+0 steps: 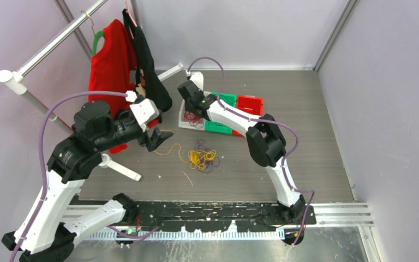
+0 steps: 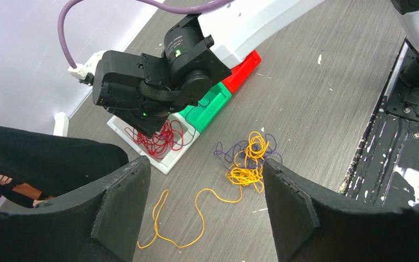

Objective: Untangle the cables
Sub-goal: Place the cable in the bin.

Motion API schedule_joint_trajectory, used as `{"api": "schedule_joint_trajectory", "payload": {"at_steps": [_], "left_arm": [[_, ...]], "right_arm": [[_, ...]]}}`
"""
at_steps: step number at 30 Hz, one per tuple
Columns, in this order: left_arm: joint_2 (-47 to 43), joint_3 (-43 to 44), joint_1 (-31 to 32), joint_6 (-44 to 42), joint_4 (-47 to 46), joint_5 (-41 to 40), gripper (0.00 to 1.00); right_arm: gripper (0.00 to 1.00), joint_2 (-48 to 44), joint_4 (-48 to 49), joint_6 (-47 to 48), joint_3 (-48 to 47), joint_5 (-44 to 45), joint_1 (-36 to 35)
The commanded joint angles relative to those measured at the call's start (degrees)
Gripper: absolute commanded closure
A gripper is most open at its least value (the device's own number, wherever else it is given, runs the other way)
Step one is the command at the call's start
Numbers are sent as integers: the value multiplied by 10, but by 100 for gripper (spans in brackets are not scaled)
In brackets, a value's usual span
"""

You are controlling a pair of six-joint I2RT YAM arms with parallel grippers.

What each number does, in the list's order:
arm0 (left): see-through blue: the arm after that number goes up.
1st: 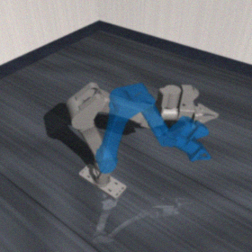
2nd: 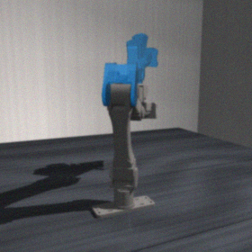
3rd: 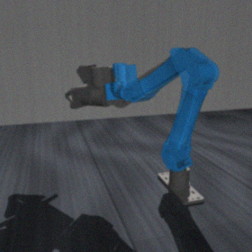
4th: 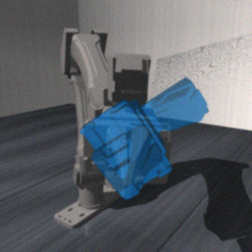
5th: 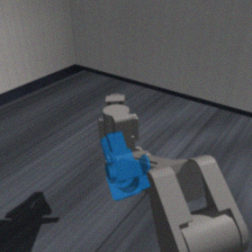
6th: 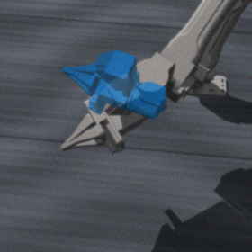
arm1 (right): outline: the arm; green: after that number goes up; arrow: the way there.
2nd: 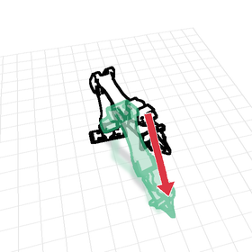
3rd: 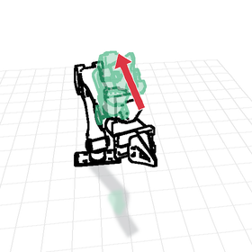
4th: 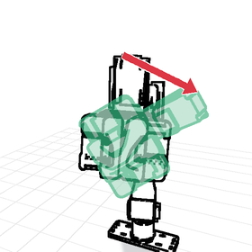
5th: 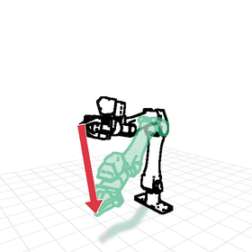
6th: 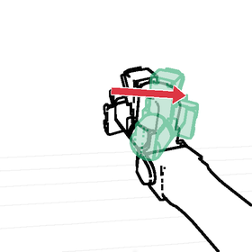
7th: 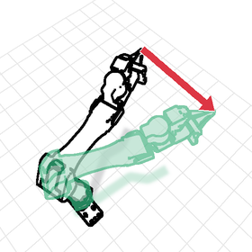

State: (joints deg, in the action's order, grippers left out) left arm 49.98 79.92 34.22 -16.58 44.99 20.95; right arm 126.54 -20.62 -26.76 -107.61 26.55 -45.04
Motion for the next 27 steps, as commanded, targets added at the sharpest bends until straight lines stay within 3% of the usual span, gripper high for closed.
{"api": "schedule_joint_trajectory", "payload": {"at_steps": [1,4,15,27], "left_arm": [[-10,17,-2,-1,-3,0,25],[-8,17,-2,-1,-5,2,25],[-11,23,-2,0,0,3,25],[-11,23,-2,-4,1,6,25]], "right_arm": [[59,-42,9,-12,13,10,-1],[54,-70,27,-23,50,16,-2],[50,-99,30,-22,77,84,-22],[53,-168,4,-34,167,130,-55]]}}
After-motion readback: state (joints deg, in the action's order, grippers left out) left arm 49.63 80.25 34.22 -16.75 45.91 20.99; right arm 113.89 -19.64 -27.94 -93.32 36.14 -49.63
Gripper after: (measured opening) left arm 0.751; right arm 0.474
